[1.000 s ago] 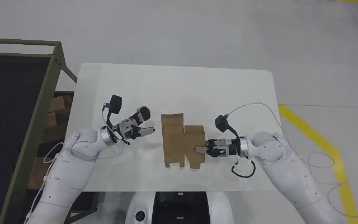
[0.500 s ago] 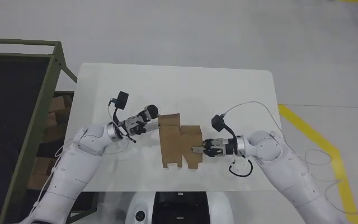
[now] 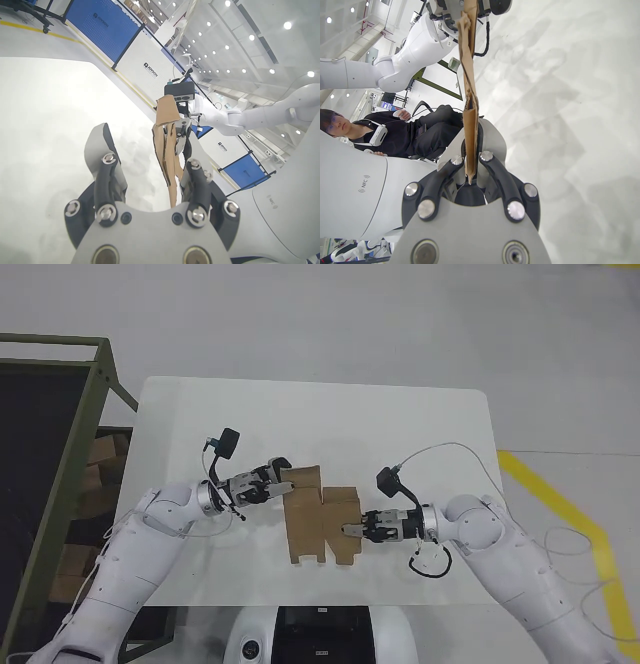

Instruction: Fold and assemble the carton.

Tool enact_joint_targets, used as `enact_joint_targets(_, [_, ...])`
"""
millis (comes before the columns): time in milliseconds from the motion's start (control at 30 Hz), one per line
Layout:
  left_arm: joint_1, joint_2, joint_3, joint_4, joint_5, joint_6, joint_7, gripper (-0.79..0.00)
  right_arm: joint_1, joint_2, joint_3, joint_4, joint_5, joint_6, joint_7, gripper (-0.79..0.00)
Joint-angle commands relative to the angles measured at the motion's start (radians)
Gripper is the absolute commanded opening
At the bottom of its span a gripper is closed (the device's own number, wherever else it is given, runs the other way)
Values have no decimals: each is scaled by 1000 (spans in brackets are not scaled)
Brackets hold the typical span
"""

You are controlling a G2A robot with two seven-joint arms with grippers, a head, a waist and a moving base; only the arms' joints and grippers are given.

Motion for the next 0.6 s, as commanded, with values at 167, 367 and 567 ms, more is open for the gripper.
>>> enact_joint_targets(167, [-4,5,12,-1,-20,0,-16,-533,3,2,-7,-3,-7,2,-7,-785])
enact_joint_targets(367, [-7,8,26,-5,-38,0,-30,-576,5,4,-11,-4,-10,4,-11,-785])
enact_joint_targets(567, [-11,15,34,-10,-97,0,-78,-727,6,6,-14,-7,-13,5,-20,-785])
